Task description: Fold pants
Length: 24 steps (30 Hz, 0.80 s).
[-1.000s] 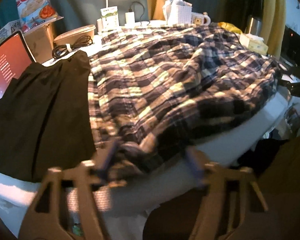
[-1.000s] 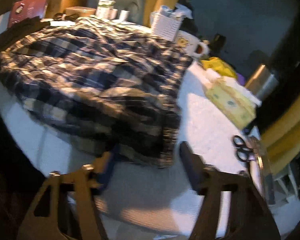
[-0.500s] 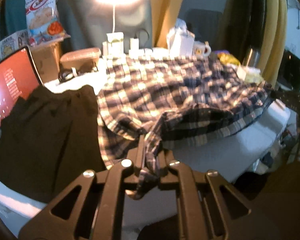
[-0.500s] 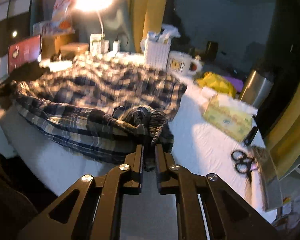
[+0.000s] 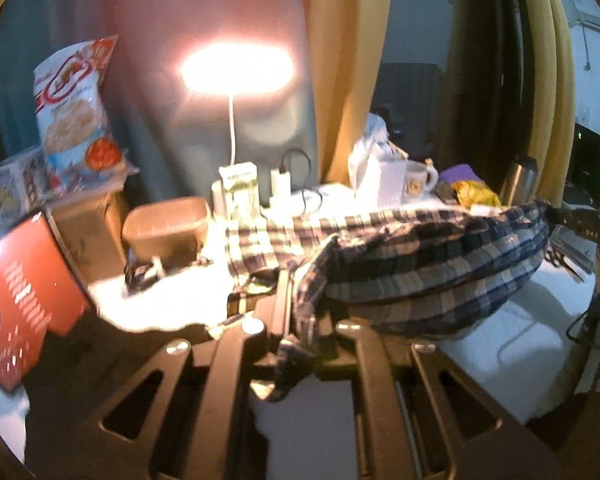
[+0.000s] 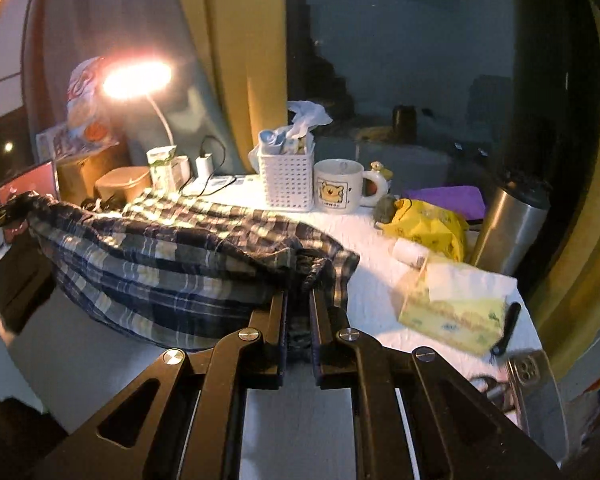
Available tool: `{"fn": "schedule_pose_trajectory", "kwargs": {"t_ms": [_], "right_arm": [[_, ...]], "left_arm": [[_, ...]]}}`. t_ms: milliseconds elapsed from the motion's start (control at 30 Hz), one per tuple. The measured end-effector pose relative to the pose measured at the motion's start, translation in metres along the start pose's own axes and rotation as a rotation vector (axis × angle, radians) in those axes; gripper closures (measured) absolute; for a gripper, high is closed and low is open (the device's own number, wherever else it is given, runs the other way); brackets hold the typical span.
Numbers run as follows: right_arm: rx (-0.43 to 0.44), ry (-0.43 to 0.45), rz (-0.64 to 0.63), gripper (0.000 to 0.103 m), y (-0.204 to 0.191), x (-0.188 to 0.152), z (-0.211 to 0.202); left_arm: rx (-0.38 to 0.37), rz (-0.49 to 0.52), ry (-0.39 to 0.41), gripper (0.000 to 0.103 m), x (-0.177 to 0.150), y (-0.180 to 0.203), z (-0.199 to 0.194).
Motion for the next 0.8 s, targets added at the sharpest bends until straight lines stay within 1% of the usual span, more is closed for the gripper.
{"fn": "schedule_pose_trajectory", "kwargs": {"t_ms": [167,300,367,500,533,600,667,800], "right_arm": [[-0.009,0.0,0.036,0.092,0.016,0.02,0.035],[-0.023,-0.007,0.054,0.092,0.026,0.036,0.071],[-0.028,-0.015,0.063,0.092,0.031,0.04,0.089],[-0.031,-0.051,0.083,0.092,0.045,0.046,0.133],[-0.031,-0.06,0.087,0.092,0.048,0.045,0.141],[-0.034,-0.085,0.095,0.092,0.054,0.044,0.165],[-0.036,-0.11,0.1,0.092,0.059,0.041,0.186],[-0.04,-0.16,0.12,0.092,0.064,0.032,0.22]], "left_arm": [[-0.017,0.022,0.008,0.096,0.031,-0.006,0.043],[-0.024,0.027,-0.016,0.095,0.051,-0.014,0.092],[-0.032,0.021,-0.027,0.096,0.057,-0.018,0.111],[-0.046,-0.003,-0.073,0.095,0.066,-0.028,0.16],[-0.04,-0.008,-0.089,0.094,0.067,-0.033,0.176],[-0.036,-0.032,-0.12,0.092,0.066,-0.038,0.196],[-0.029,-0.079,-0.167,0.091,0.065,-0.05,0.224],[0.041,-0.111,-0.21,0.088,0.06,-0.071,0.257]]}}
Point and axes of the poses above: each gripper's, at about its wrist camera, not at the fingertips, and z roughly the way its jaws point, y to its right, x to its top, the point moved 5 cm from there along z, roughly the way its jaws point, and after that the axes turned 8 degrees about -z, right-handed, at the moved point
